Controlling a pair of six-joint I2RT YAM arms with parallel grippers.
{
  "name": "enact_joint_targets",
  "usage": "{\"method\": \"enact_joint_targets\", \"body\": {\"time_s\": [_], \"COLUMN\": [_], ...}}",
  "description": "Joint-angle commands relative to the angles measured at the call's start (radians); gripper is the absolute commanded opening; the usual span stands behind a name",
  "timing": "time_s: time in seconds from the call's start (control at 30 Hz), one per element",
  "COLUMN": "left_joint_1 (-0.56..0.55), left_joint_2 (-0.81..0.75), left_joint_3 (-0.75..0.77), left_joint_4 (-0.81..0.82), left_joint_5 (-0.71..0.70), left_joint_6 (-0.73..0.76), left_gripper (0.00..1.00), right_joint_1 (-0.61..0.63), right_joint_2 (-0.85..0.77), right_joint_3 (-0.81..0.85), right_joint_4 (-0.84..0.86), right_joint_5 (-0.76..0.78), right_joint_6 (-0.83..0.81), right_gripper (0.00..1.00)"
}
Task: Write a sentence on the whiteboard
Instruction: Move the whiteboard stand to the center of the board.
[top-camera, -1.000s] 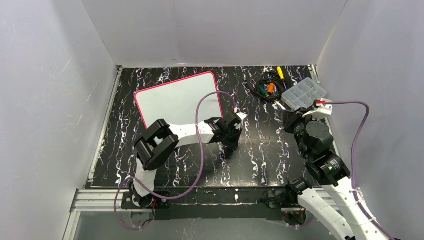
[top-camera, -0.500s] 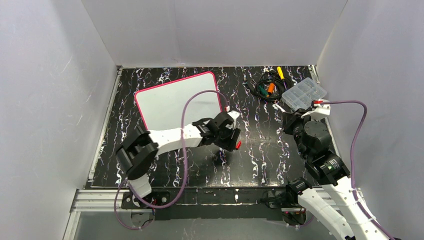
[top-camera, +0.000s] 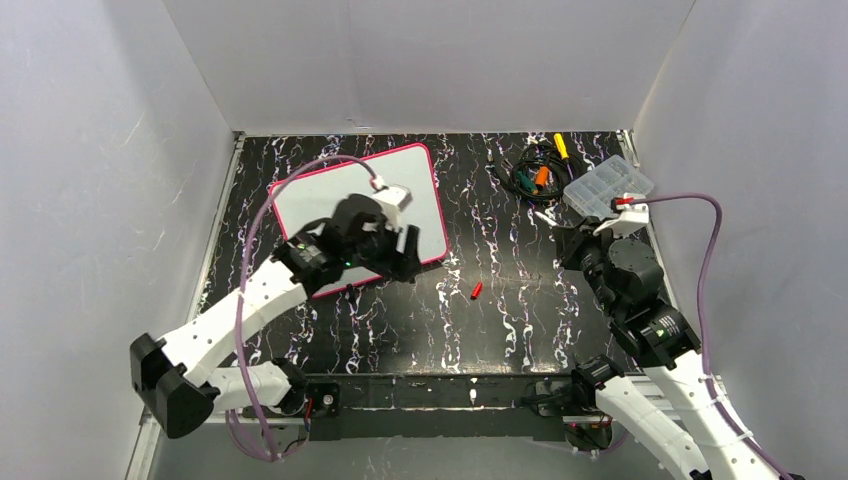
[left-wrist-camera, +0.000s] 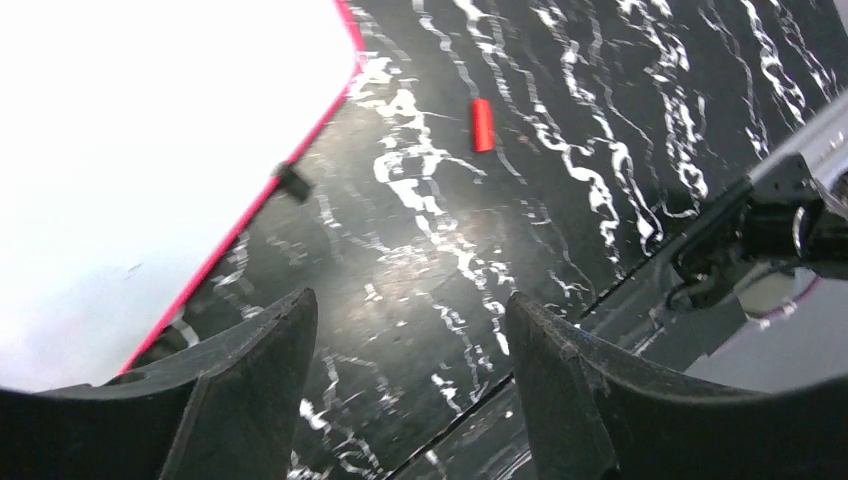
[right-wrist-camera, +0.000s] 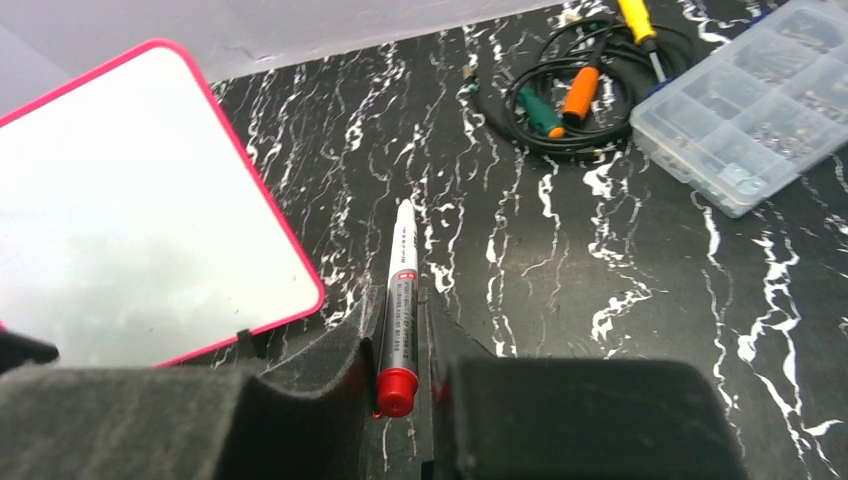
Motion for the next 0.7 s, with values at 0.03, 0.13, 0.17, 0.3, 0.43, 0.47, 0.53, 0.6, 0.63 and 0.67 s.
{"method": "enact_joint_targets", "body": {"time_s": [0.03, 0.13, 0.17, 0.3, 0.43, 0.47, 0.53, 0.6, 0.63, 0.67], "left_joint_1": [0.200, 0.336, 0.381, 0.465, 0.466, 0.465, 0.465, 0.463, 0.462, 0.461], "left_joint_2": [-0.110, -0.131, -0.135, -0.140, -0.176, -0.195, -0.229, -0.249, -0.255, -0.262], "left_joint_3": [0.085, 0.116, 0.117, 0.081, -0.059, -0.105, -0.197, -0.274, -0.305, -0.334], "left_joint_4": [-0.206, -0.246, -0.248, -0.264, -0.247, -0.222, -0.165, -0.121, -0.100, -0.080], "left_joint_5": [0.120, 0.228, 0.265, 0.276, 0.142, 0.112, 0.060, 0.003, -0.026, -0.042], "left_joint_6": [0.076, 0.107, 0.110, 0.070, -0.022, -0.061, -0.109, -0.145, -0.162, -0.180], "left_gripper": [0.69, 0.69, 0.69, 0.69, 0.64, 0.62, 0.58, 0.54, 0.54, 0.54], "right_joint_1": [-0.001, -0.001, -0.001, -0.001, -0.001, -0.001, -0.001, -0.001, -0.001, -0.001], "right_joint_2": [0.038, 0.057, 0.065, 0.096, 0.111, 0.114, 0.123, 0.130, 0.132, 0.132], "right_joint_3": [0.061, 0.064, 0.061, 0.042, 0.021, 0.017, 0.009, 0.007, 0.007, 0.007], "right_joint_4": [0.060, 0.073, 0.086, 0.131, 0.176, 0.184, 0.199, 0.203, 0.202, 0.202], "right_joint_5": [-0.129, -0.193, -0.215, -0.271, -0.287, -0.289, -0.293, -0.299, -0.301, -0.302], "right_joint_6": [-0.041, -0.042, -0.037, -0.003, 0.022, 0.026, 0.031, 0.033, 0.032, 0.032], "right_gripper": [0.01, 0.01, 0.01, 0.01, 0.01, 0.01, 0.01, 0.01, 0.01, 0.01]}}
